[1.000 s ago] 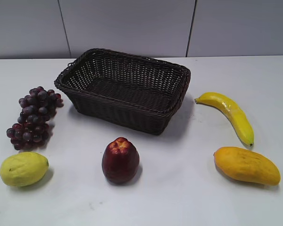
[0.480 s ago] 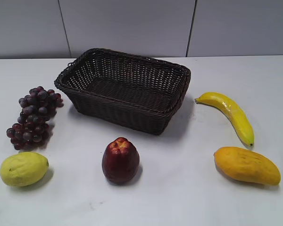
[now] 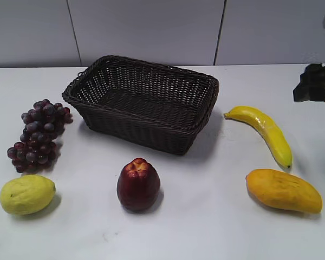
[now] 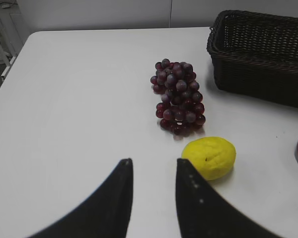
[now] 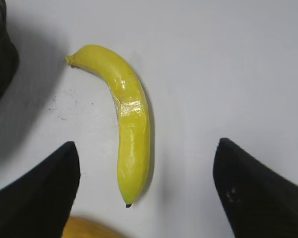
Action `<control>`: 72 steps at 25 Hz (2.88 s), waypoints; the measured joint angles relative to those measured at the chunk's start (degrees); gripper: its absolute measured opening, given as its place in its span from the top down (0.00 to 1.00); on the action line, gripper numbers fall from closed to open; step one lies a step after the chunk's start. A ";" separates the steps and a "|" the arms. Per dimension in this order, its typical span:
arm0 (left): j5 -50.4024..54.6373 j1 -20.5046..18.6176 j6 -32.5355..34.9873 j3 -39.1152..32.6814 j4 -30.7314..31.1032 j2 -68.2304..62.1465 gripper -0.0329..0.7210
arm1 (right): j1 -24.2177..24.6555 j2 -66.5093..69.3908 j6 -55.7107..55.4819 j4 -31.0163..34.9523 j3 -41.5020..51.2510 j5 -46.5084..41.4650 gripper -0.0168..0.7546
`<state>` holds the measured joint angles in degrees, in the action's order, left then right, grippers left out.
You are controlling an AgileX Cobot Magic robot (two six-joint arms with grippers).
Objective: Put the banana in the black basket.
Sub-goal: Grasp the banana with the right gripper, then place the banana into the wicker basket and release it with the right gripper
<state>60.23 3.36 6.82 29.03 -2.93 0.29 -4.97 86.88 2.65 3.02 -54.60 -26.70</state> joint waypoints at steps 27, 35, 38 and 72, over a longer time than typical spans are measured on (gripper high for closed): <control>0.00 0.00 0.00 0.00 0.00 0.00 0.66 | -3.50 29.12 4.25 -2.47 -13.94 2.58 0.19; 0.00 0.00 0.00 0.00 0.00 0.00 0.66 | -3.50 31.96 4.25 -2.03 -14.52 3.84 0.26; 0.00 0.00 0.00 0.00 0.00 0.00 0.66 | -3.50 32.12 4.25 -1.98 -15.19 3.57 0.43; 0.00 0.00 0.00 0.00 0.00 0.00 0.66 | -24.71 31.98 6.32 -3.02 -47.70 -7.19 0.53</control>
<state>60.23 3.36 6.82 29.03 -2.93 0.29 -29.68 118.87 8.97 0.00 -102.31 -33.88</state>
